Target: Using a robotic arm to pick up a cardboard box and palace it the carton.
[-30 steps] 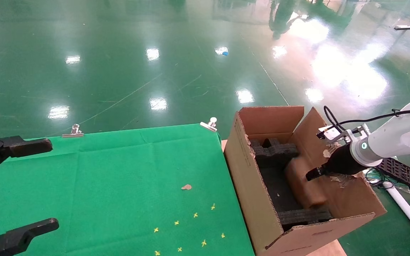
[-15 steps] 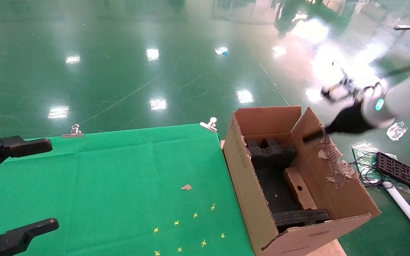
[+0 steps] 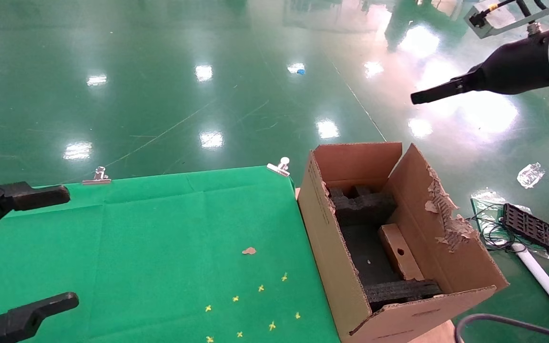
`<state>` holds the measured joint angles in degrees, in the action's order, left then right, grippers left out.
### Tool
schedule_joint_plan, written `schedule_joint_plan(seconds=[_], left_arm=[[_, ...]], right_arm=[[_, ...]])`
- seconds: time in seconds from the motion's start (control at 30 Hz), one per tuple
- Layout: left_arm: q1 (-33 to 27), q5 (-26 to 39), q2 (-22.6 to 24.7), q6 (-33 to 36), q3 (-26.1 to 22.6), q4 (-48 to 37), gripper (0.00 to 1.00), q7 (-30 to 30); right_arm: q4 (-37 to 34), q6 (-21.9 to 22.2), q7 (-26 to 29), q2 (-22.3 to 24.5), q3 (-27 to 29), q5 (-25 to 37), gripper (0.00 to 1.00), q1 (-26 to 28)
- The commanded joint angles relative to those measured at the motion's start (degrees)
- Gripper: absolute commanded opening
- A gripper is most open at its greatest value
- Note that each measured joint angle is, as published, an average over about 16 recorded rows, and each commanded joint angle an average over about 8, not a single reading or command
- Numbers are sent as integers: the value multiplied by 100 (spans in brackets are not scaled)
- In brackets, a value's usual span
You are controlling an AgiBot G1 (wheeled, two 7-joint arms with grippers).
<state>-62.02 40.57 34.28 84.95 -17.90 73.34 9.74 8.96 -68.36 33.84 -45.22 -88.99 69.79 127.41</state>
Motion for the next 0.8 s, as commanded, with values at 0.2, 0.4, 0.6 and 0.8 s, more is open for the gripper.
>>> schedule_joint_plan(seconds=[0.2, 0.4, 0.6, 0.8], left_arm=[[0, -1, 0, 0, -1, -3, 100, -2], [-2, -2, 0, 1, -3, -4, 100, -3], [-2, -2, 0, 1, -4, -5, 100, -3], [-3, -3, -1, 0, -5, -5, 100, -4]], right_arm=[[439, -96, -214, 184, 406, -220, 100, -187], [1050, -262, -426, 269, 1105, -481, 100, -836], [1679, -433, -645, 356, 1825, -750, 100, -1504], [2303, -603, -862, 443, 2539, -1016, 100, -2167]])
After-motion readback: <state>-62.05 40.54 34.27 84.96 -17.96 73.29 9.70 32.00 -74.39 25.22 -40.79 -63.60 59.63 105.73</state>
